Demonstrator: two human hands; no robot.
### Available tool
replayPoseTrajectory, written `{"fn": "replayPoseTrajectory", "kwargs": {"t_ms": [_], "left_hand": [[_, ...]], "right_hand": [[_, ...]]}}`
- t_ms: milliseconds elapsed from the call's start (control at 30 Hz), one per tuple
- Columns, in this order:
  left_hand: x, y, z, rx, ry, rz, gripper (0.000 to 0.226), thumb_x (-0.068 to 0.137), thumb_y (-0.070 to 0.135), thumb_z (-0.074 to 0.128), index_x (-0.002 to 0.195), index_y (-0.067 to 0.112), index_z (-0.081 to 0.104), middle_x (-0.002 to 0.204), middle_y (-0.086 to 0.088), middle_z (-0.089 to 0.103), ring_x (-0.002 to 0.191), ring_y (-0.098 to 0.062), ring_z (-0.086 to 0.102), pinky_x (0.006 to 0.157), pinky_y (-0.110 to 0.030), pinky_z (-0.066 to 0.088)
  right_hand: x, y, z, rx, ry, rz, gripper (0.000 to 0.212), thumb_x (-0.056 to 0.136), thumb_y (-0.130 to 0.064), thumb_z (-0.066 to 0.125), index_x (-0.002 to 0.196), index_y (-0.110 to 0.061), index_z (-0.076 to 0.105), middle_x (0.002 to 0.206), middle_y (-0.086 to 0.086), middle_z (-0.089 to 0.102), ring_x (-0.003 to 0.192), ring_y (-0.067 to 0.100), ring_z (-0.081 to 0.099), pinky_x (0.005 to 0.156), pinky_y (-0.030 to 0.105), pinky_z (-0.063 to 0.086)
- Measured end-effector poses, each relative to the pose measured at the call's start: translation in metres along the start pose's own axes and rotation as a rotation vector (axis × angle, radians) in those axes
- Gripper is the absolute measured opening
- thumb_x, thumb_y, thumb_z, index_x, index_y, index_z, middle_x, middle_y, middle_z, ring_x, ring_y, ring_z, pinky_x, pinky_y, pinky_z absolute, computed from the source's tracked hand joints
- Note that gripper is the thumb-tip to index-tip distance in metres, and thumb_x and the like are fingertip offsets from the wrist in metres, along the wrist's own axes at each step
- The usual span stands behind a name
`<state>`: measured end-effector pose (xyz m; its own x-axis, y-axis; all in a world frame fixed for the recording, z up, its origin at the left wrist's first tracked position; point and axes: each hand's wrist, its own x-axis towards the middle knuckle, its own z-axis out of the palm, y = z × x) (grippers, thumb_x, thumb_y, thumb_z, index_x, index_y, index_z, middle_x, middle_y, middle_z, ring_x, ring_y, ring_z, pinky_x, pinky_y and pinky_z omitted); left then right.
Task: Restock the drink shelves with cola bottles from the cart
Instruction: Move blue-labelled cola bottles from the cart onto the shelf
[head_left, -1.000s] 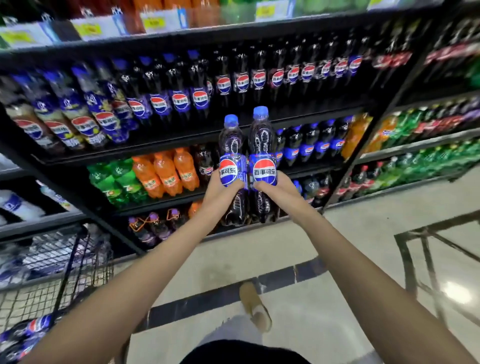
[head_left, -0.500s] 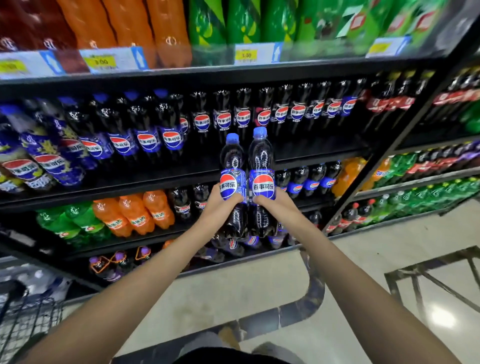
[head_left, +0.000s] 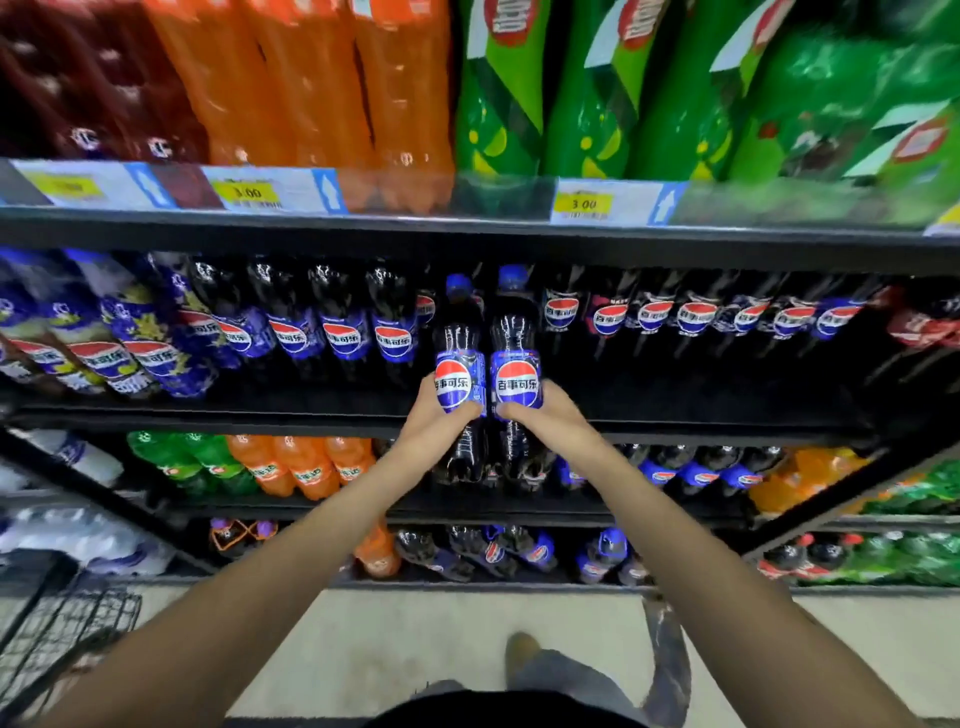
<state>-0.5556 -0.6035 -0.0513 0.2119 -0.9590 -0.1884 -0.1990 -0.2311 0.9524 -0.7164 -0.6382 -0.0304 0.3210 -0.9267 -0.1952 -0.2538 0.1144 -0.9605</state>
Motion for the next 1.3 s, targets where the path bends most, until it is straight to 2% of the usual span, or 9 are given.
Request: {"fn": "replayPoseTrajectory", "kwargs": {"t_ms": [167, 367, 467, 600, 767, 967, 1133, 1233, 1300], "left_hand": [[0.031, 0.000, 0.004, 0.017, 0.033, 0.074, 0.072, 0.085, 0.005, 0.068, 0.141, 0.010, 0.023, 0.113, 0.011, 0.051, 0.101, 0.003, 0.053, 0.073, 0.003, 0.038], [0.053, -0.007, 0.002, 0.056, -0.003, 0.118, 0.083, 0.090, 0.010, 0.064, 0.147, 0.015, 0.003, 0.115, 0.020, 0.048, 0.096, 0.025, 0.050, 0.076, 0.003, 0.039], [0.062, -0.005, 0.000, 0.074, 0.002, 0.127, 0.088, 0.091, 0.010, 0.063, 0.149, 0.015, -0.004, 0.117, 0.021, 0.048, 0.097, 0.027, 0.047, 0.078, 0.005, 0.037], [0.071, -0.005, -0.004, 0.098, 0.019, 0.152, 0.086, 0.092, 0.007, 0.062, 0.149, 0.014, -0.002, 0.134, 0.005, 0.045, 0.119, -0.001, 0.047, 0.087, 0.001, 0.037], [0.078, -0.005, -0.002, 0.146, 0.032, 0.195, 0.084, 0.091, 0.005, 0.062, 0.148, 0.010, 0.000, 0.141, -0.004, 0.042, 0.129, -0.011, 0.042, 0.103, -0.016, 0.033], [0.081, -0.011, -0.003, 0.186, 0.031, 0.243, 0.082, 0.090, 0.005, 0.064, 0.148, 0.010, 0.007, 0.134, 0.006, 0.039, 0.126, -0.004, 0.038, 0.090, 0.006, 0.028], [0.085, -0.013, -0.003, 0.192, 0.042, 0.250, 0.079, 0.089, 0.005, 0.065, 0.147, 0.010, 0.012, 0.124, 0.017, 0.040, 0.117, 0.009, 0.038, 0.088, 0.007, 0.027], [0.084, -0.013, -0.003, 0.188, 0.052, 0.234, 0.078, 0.089, 0.005, 0.065, 0.147, 0.011, 0.013, 0.123, 0.022, 0.042, 0.113, 0.013, 0.039, 0.096, 0.001, 0.031], [0.078, -0.017, 0.002, 0.163, 0.108, 0.240, 0.080, 0.086, 0.002, 0.067, 0.146, 0.007, 0.014, 0.133, 0.007, 0.042, 0.126, -0.002, 0.039, 0.108, -0.015, 0.031]], "right_hand": [[0.043, 0.001, -0.009, -0.032, -0.051, -0.092, 0.035, 0.083, 0.004, 0.068, 0.088, -0.028, 0.057, 0.088, -0.012, 0.067, 0.072, -0.012, 0.062, 0.064, 0.002, 0.044], [0.065, 0.008, -0.014, -0.053, -0.090, -0.193, 0.039, 0.084, 0.007, 0.066, 0.093, -0.030, 0.056, 0.083, -0.026, 0.068, 0.079, -0.017, 0.061, 0.066, 0.000, 0.043], [0.075, 0.012, -0.012, -0.042, -0.063, -0.214, 0.043, 0.084, 0.003, 0.068, 0.104, -0.031, 0.052, 0.098, -0.023, 0.064, 0.085, -0.021, 0.058, 0.069, -0.001, 0.042], [0.084, 0.016, -0.007, -0.048, -0.036, -0.213, 0.051, 0.084, 0.001, 0.069, 0.119, -0.025, 0.043, 0.110, -0.017, 0.055, 0.089, -0.025, 0.053, 0.073, -0.002, 0.040], [0.090, 0.021, -0.005, -0.060, 0.028, -0.217, 0.051, 0.082, 0.002, 0.070, 0.115, -0.027, 0.044, 0.107, -0.019, 0.054, 0.088, -0.026, 0.052, 0.073, -0.003, 0.039], [0.095, 0.029, -0.005, -0.100, 0.042, -0.183, 0.060, 0.082, -0.005, 0.071, 0.128, -0.025, 0.039, 0.111, -0.021, 0.053, 0.095, -0.022, 0.051, 0.076, -0.003, 0.038], [0.094, 0.031, -0.005, -0.101, 0.030, -0.174, 0.064, 0.084, -0.007, 0.070, 0.138, -0.018, 0.036, 0.117, -0.016, 0.052, 0.102, -0.014, 0.049, 0.078, -0.004, 0.037], [0.093, 0.030, -0.008, -0.108, 0.002, -0.164, 0.065, 0.085, -0.006, 0.069, 0.137, -0.022, 0.034, 0.114, -0.024, 0.049, 0.101, -0.016, 0.050, 0.076, -0.005, 0.036], [0.092, 0.034, -0.010, -0.116, -0.003, -0.163, 0.068, 0.085, -0.004, 0.069, 0.140, -0.022, 0.032, 0.115, -0.027, 0.047, 0.099, -0.025, 0.048, 0.077, -0.006, 0.035]]}}
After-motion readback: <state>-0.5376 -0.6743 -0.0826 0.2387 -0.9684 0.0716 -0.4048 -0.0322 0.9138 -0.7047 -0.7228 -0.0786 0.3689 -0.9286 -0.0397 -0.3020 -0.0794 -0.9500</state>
